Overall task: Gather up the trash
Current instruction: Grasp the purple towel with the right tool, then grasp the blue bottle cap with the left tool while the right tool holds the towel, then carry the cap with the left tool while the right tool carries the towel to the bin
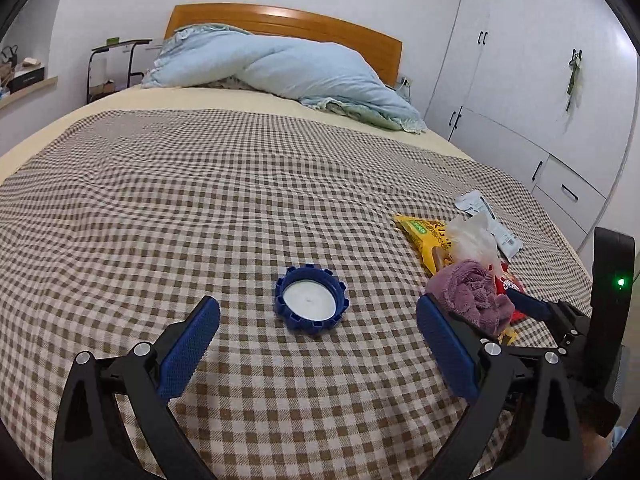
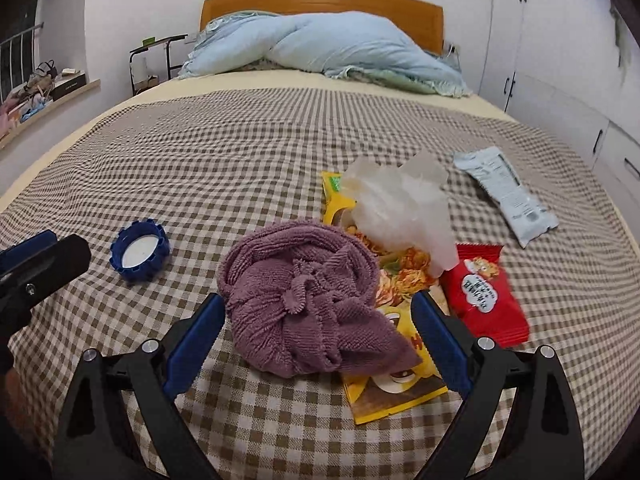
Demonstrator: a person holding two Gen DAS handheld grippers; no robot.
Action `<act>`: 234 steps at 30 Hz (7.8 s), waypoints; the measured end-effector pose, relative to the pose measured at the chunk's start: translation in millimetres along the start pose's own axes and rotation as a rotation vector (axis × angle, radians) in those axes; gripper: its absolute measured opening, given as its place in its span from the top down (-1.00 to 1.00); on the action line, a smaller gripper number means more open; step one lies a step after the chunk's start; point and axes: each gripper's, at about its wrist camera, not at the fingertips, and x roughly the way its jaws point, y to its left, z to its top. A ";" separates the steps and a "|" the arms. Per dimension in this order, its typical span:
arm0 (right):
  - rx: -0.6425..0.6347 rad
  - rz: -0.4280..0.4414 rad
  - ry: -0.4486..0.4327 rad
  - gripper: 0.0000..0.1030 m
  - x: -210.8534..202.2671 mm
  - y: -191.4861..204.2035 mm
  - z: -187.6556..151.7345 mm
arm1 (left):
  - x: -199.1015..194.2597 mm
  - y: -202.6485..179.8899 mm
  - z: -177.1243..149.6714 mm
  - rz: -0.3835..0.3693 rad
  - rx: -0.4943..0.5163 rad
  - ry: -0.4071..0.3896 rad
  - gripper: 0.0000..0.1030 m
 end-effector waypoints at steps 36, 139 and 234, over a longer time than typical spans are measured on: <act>0.187 -0.062 -0.221 -0.04 -68.6 -96.6 -12.2 | 41.1 -5.1 11.9 0.035 -0.039 0.093 -0.83; 0.103 -0.108 -0.216 -0.05 -130.3 -94.9 -102.6 | -86.4 -93.2 -49.1 0.014 0.127 -0.103 0.03; -0.083 0.031 0.149 -0.05 -155.0 -39.7 -299.9 | -115.9 -120.8 -290.2 -0.111 0.256 0.237 0.03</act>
